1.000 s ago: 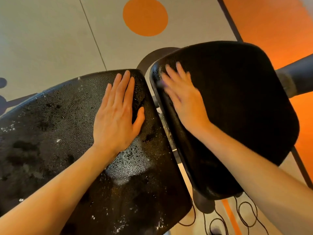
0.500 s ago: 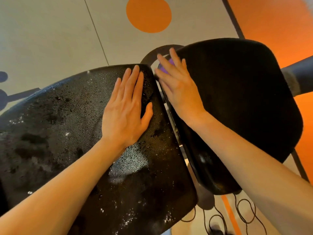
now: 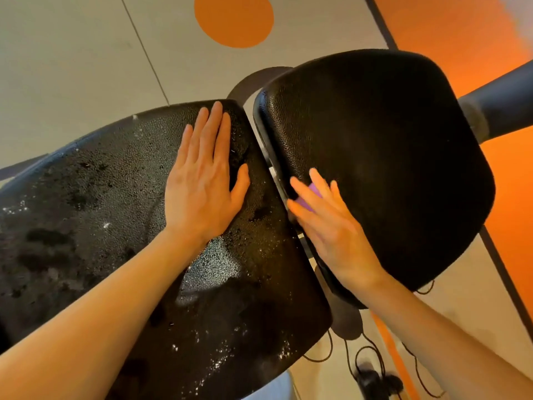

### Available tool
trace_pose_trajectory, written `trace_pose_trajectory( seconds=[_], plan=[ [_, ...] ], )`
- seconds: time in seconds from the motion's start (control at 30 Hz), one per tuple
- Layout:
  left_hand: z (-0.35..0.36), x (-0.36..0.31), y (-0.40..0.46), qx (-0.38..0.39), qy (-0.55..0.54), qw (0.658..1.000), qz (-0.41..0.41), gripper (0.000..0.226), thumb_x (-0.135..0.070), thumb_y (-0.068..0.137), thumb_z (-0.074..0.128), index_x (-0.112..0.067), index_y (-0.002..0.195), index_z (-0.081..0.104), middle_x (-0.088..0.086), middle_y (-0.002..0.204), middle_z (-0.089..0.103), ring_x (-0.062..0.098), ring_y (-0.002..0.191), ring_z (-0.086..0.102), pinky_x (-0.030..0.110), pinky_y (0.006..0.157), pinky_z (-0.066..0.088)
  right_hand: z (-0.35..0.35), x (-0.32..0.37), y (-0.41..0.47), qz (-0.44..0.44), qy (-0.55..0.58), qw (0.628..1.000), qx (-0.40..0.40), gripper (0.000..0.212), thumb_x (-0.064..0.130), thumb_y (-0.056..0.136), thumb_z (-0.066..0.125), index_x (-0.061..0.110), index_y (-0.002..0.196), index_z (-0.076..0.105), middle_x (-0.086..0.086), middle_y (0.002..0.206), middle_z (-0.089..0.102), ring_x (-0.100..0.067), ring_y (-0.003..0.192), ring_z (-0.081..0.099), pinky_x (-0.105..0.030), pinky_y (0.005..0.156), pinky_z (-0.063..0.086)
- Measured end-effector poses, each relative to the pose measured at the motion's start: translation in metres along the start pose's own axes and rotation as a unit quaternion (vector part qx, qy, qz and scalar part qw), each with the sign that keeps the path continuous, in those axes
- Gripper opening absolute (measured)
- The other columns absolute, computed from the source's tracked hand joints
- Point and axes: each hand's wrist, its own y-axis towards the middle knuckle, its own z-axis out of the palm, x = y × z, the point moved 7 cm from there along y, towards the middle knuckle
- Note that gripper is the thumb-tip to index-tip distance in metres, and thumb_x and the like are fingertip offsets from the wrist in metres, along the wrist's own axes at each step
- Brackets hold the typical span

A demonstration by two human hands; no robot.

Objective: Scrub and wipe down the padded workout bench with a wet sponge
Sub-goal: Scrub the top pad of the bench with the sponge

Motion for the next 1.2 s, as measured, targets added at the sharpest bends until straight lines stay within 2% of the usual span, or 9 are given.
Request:
trace_pose_trajectory(
  seconds=[0.1, 0.27, 0.47, 0.67, 0.77, 0.87, 0.97, 1.07, 1.2],
  plan=[
    [-0.001, 0.001, 0.001, -0.003, 0.001, 1.0, -0.006, 0.07, -0.042, 0.101, 0.035, -0.005, 0.156, 0.013, 0.012, 0.165, 0.009, 0.026, 0.153, 0.004, 0.04, 0.126, 0.004, -0.004, -0.001, -0.053, -0.004, 0.037, 0.999, 0.038, 0.053, 0.0, 0.088, 0.061, 0.018, 0.136, 0.046, 0.0, 0.154, 0.028, -0.027, 0.147, 0.016, -0.044, 0.122, 0.008],
    [0.001, -0.001, -0.002, 0.001, 0.007, 1.0, 0.002, 0.069, -0.041, 0.101, 0.037, -0.004, 0.156, 0.014, 0.012, 0.165, 0.01, 0.027, 0.153, 0.005, 0.039, 0.125, 0.003, -0.01, -0.003, 0.061, 0.05, 0.037, 0.997, -0.037, 0.033, 0.001, 0.09, 0.059, 0.005, 0.123, 0.061, -0.013, 0.145, 0.045, -0.036, 0.142, 0.027, -0.055, 0.116, 0.021],
    [-0.002, 0.0, -0.001, 0.009, 0.0, 1.0, -0.005, 0.07, -0.04, 0.101, 0.038, -0.006, 0.156, 0.012, 0.012, 0.165, 0.009, 0.026, 0.153, 0.003, 0.04, 0.125, 0.002, -0.012, 0.011, -0.094, 0.01, -0.027, 0.999, 0.035, 0.038, 0.012, 0.099, 0.035, 0.014, 0.128, 0.06, -0.006, 0.15, 0.036, -0.03, 0.145, 0.023, -0.049, 0.118, 0.021],
    [-0.001, -0.001, -0.006, 0.032, -0.018, 0.999, 0.005, 0.07, -0.039, 0.102, 0.039, -0.007, 0.157, 0.011, 0.011, 0.166, 0.006, 0.025, 0.153, 0.001, 0.036, 0.124, -0.003, 0.003, 0.008, -0.003, 0.028, -0.016, 0.999, 0.014, 0.033, 0.002, 0.093, 0.05, 0.003, 0.124, 0.06, -0.013, 0.148, 0.041, -0.035, 0.144, 0.022, -0.052, 0.118, 0.014],
    [-0.001, -0.016, -0.028, 0.056, -0.032, 0.997, 0.035, 0.069, -0.041, 0.102, 0.034, -0.007, 0.157, 0.01, 0.011, 0.166, 0.005, 0.026, 0.153, 0.001, 0.038, 0.125, -0.001, -0.009, 0.012, -0.062, 0.038, -0.044, 0.998, 0.017, 0.038, 0.016, 0.099, 0.035, 0.006, 0.125, 0.061, -0.012, 0.148, 0.041, -0.034, 0.144, 0.025, -0.054, 0.115, 0.025],
    [-0.001, -0.03, -0.059, 0.079, -0.036, 0.995, 0.05, 0.071, -0.045, 0.101, 0.032, -0.006, 0.157, 0.012, 0.011, 0.166, 0.004, 0.025, 0.154, 0.0, 0.041, 0.125, 0.003, -0.024, 0.019, -0.132, 0.04, -0.021, 0.999, 0.012, 0.036, 0.009, 0.099, 0.037, 0.008, 0.123, 0.064, -0.012, 0.144, 0.046, -0.034, 0.14, 0.033, -0.052, 0.111, 0.033],
    [0.007, -0.037, -0.077, 0.088, -0.022, 0.995, 0.049, 0.071, -0.044, 0.1, 0.033, -0.005, 0.156, 0.014, 0.011, 0.166, 0.007, 0.024, 0.154, 0.002, 0.038, 0.125, 0.001, -0.011, 0.015, -0.098, 0.042, -0.02, 0.999, 0.026, 0.047, 0.011, 0.103, 0.022, 0.008, 0.122, 0.064, -0.011, 0.146, 0.044, -0.033, 0.142, 0.029, -0.053, 0.113, 0.03],
    [0.011, -0.038, -0.08, 0.082, -0.004, 0.996, 0.046, 0.07, -0.043, 0.1, 0.033, -0.005, 0.156, 0.014, 0.011, 0.165, 0.009, 0.023, 0.154, 0.003, 0.036, 0.125, -0.001, -0.002, 0.013, -0.042, 0.082, -0.018, 0.996, 0.0, 0.042, 0.015, 0.097, 0.031, 0.005, 0.118, 0.065, -0.012, 0.145, 0.046, -0.033, 0.142, 0.028, -0.051, 0.117, 0.021],
    [0.009, -0.039, -0.079, 0.076, -0.001, 0.996, 0.048, 0.069, -0.043, 0.101, 0.031, -0.005, 0.156, 0.013, 0.011, 0.166, 0.008, 0.023, 0.154, 0.002, 0.038, 0.125, 0.002, -0.009, 0.018, -0.111, 0.059, -0.074, 0.995, 0.014, 0.045, 0.005, 0.095, 0.029, 0.008, 0.129, 0.058, -0.012, 0.15, 0.038, -0.034, 0.144, 0.024, -0.05, 0.116, 0.025]
  ],
)
